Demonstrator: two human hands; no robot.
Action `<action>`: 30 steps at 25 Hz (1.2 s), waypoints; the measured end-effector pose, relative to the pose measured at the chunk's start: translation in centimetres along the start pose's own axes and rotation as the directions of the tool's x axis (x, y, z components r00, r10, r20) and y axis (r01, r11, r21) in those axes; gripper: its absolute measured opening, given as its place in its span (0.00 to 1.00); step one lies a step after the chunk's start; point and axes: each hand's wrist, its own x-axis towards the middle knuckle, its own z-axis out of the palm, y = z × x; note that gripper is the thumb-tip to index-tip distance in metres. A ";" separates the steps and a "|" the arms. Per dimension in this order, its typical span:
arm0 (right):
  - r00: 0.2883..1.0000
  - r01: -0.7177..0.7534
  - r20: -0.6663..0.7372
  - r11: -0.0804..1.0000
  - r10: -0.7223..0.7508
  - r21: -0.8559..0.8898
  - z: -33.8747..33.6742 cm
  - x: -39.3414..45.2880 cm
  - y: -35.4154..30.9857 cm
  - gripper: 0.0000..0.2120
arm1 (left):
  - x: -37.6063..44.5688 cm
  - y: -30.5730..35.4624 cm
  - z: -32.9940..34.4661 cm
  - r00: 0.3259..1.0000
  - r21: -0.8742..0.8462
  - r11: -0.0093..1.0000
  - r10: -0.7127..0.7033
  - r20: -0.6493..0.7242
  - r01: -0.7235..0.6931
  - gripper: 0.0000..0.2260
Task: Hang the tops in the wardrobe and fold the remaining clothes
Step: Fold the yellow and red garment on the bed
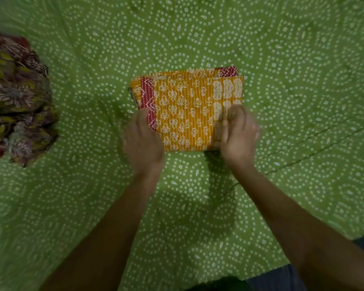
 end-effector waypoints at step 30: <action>0.952 -0.302 0.232 0.732 0.199 0.610 -14.0 0.1 -2.3 0.17 | 3.1 3.7 -11.5 0.916 -0.358 0.862 -0.251 0.312 0.358 0.22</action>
